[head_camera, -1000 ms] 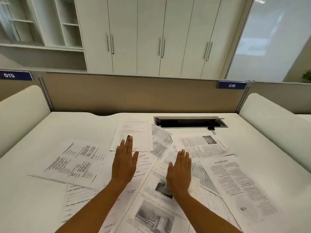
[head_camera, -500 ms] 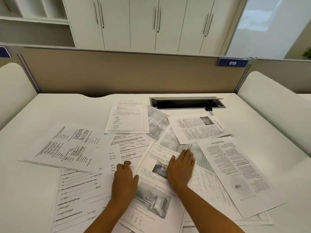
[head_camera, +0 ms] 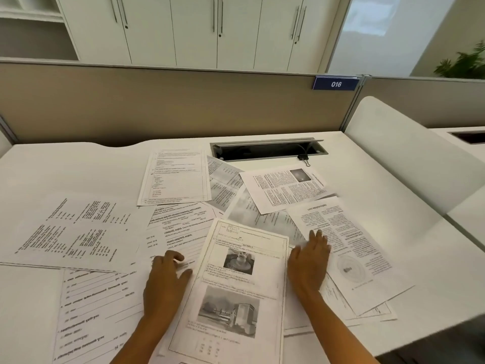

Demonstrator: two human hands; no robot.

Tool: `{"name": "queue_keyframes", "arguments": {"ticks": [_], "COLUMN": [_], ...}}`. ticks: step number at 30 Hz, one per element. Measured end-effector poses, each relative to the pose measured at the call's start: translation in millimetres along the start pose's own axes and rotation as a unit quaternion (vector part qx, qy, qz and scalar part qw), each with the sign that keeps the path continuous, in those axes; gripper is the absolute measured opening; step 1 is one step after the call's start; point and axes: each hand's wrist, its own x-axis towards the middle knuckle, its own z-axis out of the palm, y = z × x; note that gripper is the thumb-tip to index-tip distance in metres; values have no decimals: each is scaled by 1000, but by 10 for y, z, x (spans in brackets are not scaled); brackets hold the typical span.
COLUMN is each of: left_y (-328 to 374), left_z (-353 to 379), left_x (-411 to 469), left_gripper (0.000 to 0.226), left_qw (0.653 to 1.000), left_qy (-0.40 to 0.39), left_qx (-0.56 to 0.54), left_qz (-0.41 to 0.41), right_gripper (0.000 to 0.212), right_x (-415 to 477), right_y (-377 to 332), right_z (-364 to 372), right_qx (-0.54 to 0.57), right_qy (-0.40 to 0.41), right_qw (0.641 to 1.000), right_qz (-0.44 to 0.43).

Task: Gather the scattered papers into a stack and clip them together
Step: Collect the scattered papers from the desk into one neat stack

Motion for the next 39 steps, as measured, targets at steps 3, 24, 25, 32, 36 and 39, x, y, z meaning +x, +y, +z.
{"name": "queue_keyframes", "arguments": {"ticks": [3, 24, 25, 32, 36, 39], "left_y": [121, 182, 157, 16, 6, 0], "left_z": [58, -80, -104, -161, -159, -148], "left_x": [-79, -241, -229, -106, -65, -61], "left_gripper": [61, 34, 36, 42, 41, 41], "left_qw": [997, 983, 977, 943, 935, 933], "left_qy": [-21, -71, -71, -57, -50, -51], "left_qx": [71, -153, -179, -289, -312, -317], "left_qz": [-15, -72, -92, -155, -161, -162], "right_gripper": [62, 31, 33, 72, 69, 61], "right_x": [68, 68, 92, 46, 33, 77], "right_y": [282, 468, 489, 644, 670, 706], "right_z": [-105, -310, -327, -335, -347, -388], "right_qx": [-46, -7, 10, -72, -62, -17], "right_qy": [-20, 33, 47, -40, -98, -153], "right_qw": [995, 998, 995, 980, 993, 986], "right_qz": [82, 58, 89, 179, 37, -61]}}
